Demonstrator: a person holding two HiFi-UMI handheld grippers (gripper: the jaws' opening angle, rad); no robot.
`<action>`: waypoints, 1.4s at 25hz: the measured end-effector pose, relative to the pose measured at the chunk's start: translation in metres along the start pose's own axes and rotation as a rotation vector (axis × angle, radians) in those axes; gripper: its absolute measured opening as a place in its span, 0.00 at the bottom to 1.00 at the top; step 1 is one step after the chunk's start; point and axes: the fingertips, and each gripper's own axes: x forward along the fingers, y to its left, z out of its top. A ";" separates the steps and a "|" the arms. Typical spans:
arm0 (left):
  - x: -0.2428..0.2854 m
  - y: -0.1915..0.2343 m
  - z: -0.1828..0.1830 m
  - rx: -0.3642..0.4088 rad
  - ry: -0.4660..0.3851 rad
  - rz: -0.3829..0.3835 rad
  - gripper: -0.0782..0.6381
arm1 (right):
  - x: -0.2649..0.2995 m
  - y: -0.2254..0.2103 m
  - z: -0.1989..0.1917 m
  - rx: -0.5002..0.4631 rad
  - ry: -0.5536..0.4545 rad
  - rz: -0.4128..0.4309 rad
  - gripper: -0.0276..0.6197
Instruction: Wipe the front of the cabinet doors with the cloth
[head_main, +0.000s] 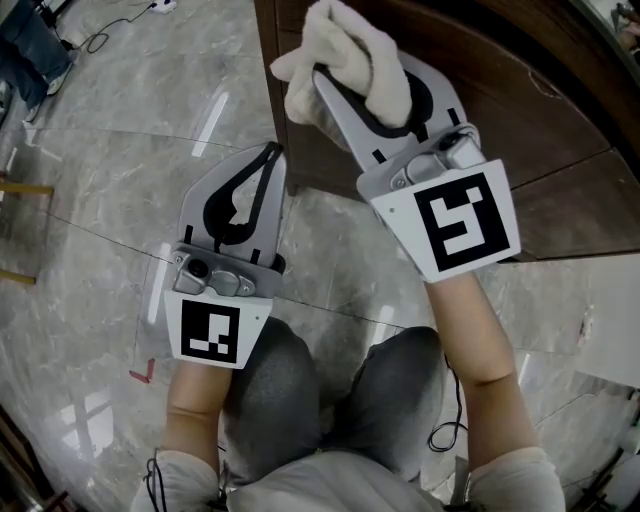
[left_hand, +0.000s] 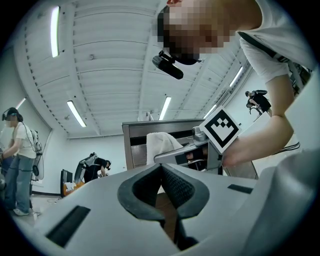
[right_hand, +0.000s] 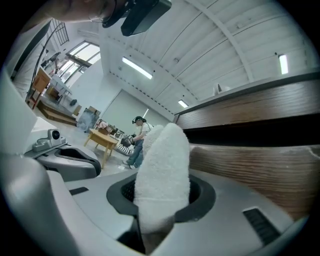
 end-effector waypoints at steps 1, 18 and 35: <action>0.001 -0.001 0.001 -0.002 -0.002 -0.005 0.13 | -0.004 -0.003 -0.001 0.011 0.008 -0.008 0.25; 0.022 -0.057 0.006 0.010 0.002 -0.071 0.13 | -0.085 -0.058 -0.023 0.092 0.012 -0.114 0.25; 0.045 -0.121 0.011 0.050 0.014 -0.140 0.13 | -0.179 -0.119 -0.038 0.182 -0.043 -0.204 0.25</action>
